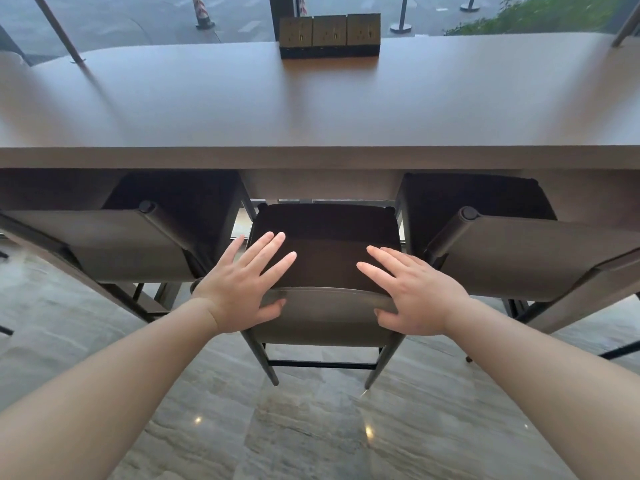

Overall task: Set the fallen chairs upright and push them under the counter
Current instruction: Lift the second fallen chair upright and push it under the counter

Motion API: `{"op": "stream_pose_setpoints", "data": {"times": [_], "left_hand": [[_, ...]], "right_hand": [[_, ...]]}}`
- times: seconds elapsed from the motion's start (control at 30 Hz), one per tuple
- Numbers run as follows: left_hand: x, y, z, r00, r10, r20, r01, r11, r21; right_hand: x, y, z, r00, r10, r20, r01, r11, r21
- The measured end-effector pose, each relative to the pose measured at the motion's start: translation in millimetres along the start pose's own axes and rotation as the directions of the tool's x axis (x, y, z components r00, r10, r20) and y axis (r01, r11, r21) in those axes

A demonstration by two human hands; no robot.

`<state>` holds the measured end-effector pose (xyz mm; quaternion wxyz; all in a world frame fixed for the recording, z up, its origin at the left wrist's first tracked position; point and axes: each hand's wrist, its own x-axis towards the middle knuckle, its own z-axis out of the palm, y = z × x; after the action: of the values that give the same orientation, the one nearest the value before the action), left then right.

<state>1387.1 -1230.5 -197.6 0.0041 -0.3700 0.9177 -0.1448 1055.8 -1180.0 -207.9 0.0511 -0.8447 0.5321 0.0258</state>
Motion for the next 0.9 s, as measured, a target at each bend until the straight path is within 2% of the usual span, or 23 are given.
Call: {"op": "stream_pose_setpoints", "data": {"times": [0.27, 0.57, 0.83, 0.9], "left_hand": [[15, -12, 4, 0.999, -0.004, 0.047, 0.006, 0.999, -0.040], [-4, -42, 18, 0.990, -0.055, 0.133, 0.063, 0.996, -0.058], [2, -71, 25, 0.987, 0.055, 0.154, -0.050, 0.998, -0.037], [1, -81, 27, 0.986, 0.017, 0.165, 0.001, 0.994, -0.112]], "right_hand": [[0, 1, -1, 0.999, 0.049, -0.014, -0.048, 0.999, 0.011], [25, -27, 2, 1.000, 0.022, 0.004, -0.022, 1.000, -0.021], [31, -37, -2, 0.998, 0.058, 0.010, -0.057, 0.994, -0.093], [31, -39, -5, 0.997, 0.071, 0.007, -0.069, 0.991, -0.116]]}}
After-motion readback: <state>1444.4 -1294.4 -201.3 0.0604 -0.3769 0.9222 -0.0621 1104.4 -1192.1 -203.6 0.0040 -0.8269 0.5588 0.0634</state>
